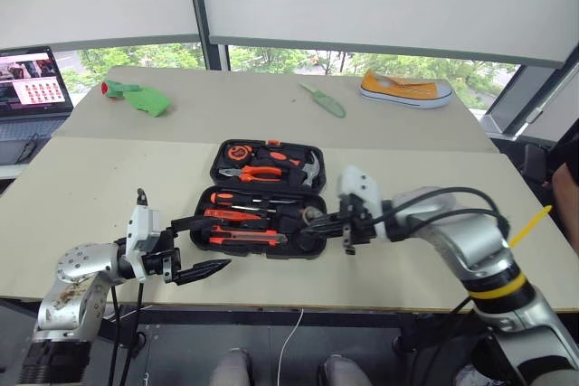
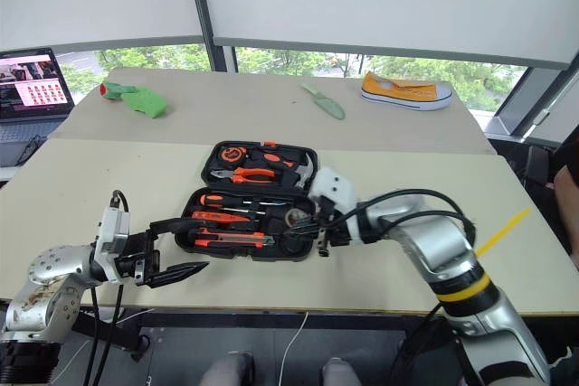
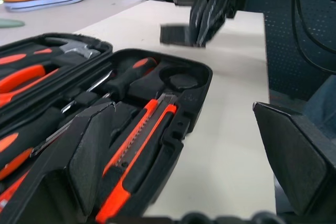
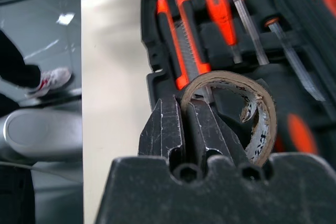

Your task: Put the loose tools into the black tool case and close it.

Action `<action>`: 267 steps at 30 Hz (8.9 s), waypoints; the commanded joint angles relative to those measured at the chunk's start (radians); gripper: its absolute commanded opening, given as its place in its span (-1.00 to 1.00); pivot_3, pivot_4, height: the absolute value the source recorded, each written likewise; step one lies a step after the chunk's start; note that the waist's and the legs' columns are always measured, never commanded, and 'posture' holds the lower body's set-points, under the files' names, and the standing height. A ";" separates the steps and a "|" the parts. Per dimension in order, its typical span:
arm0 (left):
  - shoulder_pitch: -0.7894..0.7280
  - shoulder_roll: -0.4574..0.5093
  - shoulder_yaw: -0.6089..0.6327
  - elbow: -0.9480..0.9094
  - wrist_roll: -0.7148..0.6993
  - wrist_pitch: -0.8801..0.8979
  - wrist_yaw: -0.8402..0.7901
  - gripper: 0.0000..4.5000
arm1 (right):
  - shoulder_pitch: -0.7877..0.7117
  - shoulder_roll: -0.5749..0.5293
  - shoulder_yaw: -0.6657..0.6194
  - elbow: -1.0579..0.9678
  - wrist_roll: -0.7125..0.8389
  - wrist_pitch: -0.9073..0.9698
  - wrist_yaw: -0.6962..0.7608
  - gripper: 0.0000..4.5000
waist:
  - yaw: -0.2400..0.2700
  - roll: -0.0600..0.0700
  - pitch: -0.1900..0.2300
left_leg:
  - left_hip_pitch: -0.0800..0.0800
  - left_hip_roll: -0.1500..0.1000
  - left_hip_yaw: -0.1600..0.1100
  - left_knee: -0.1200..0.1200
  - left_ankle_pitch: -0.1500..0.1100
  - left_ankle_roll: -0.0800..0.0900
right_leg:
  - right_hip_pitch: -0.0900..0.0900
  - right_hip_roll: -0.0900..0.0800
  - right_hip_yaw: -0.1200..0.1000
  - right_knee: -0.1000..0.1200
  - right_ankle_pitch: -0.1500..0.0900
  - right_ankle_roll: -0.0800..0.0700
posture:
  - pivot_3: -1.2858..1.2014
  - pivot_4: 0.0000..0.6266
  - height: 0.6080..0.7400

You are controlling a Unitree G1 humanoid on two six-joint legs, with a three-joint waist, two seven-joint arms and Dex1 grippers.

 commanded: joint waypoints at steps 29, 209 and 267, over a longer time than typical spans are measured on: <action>-0.375 0.043 0.038 0.452 0.216 0.083 0.466 -0.37 | -0.054 0.002 -0.159 0.522 -0.213 -0.528 -0.045 0.02 | 0.002 -0.001 0.001 | 0.002 0.000 0.001 0.001 0.001 0.000 | 0.001 0.001 -0.001 0.000 0.004 0.001 | 0.03 -0.52 1.00; -0.464 -0.128 -0.402 0.310 0.377 0.325 0.251 -0.99 | 0.332 0.257 -0.131 0.297 -0.208 -0.898 -0.054 -1.00 | -0.023 0.009 -0.010 | 0.023 0.000 -0.001 -0.005 0.003 -0.002 | 0.020 0.002 0.002 0.001 -0.004 0.006 | 0.03 -0.52 1.00; -0.400 -0.095 -0.426 0.248 0.377 0.360 0.226 -1.00 | 0.448 0.381 -0.136 -0.149 -0.090 -0.059 -0.521 0.16 | -0.019 0.007 -0.017 | 0.025 -0.002 -0.001 -0.019 -0.002 -0.010 | 0.018 0.000 0.002 -0.003 -0.015 -0.004 | 0.03 -0.52 1.00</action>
